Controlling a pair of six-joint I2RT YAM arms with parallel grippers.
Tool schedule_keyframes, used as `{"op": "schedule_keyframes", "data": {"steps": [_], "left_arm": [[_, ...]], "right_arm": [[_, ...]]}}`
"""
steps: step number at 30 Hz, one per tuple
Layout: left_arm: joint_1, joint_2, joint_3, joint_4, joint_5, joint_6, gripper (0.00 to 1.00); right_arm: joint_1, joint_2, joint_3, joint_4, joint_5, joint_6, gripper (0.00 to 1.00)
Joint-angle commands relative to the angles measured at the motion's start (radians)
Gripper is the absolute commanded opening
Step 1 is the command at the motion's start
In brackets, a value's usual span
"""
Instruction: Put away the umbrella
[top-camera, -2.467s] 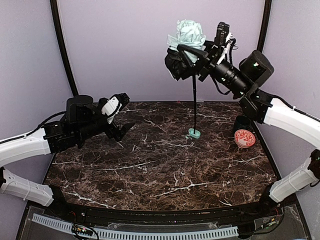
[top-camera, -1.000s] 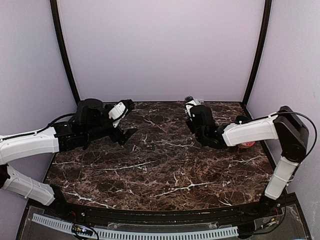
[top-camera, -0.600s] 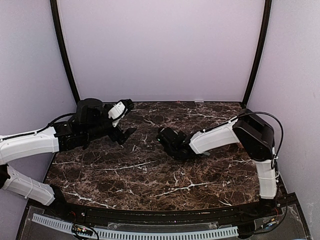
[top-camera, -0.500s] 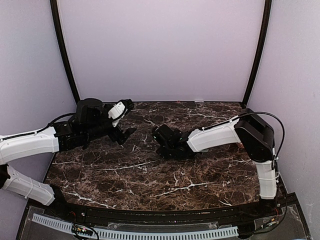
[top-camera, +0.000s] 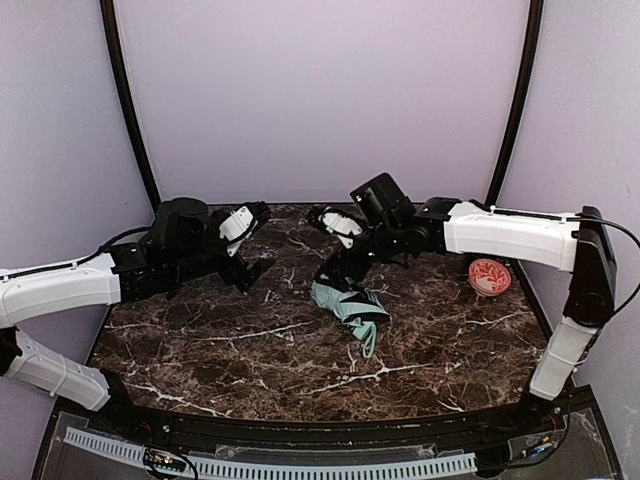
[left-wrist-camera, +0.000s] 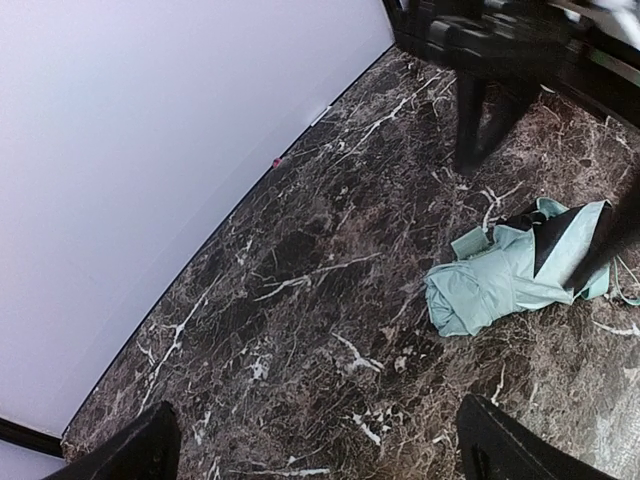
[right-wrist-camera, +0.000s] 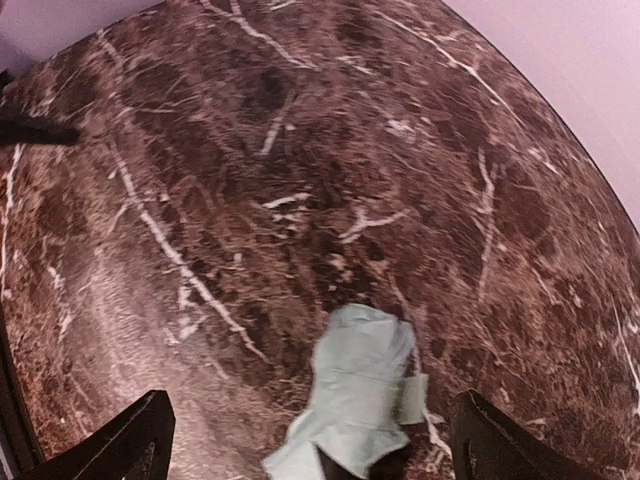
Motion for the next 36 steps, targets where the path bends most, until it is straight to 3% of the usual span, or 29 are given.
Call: {"op": "schedule_keyframes", "data": {"steps": [1,10,16,25,32,36], "left_arm": [[0.007,-0.001,-0.002,-0.010,0.015,0.009,0.99],[0.008,0.007,-0.002,-0.016,0.019,0.015,0.99],[0.008,0.016,-0.003,-0.016,0.027,0.014,0.99],[0.008,0.022,0.001,-0.027,0.021,0.016,0.99],[0.008,0.019,-0.003,-0.018,0.014,0.016,0.99],[0.008,0.021,-0.003,-0.021,0.014,0.011,0.99]], "right_arm": [[-0.131,0.083,0.009,-0.090,-0.080,0.097,0.95],[-0.139,0.173,-0.060,-0.034,-0.126,0.192,0.78],[-0.163,0.146,-0.179,0.057,-0.179,0.284,0.70],[-0.211,-0.013,-0.522,0.485,-0.168,0.659,0.41],[-0.213,-0.069,-0.662,0.890,-0.065,0.983,0.39],[-0.211,-0.017,-0.647,1.002,-0.081,1.096,0.38]]}}
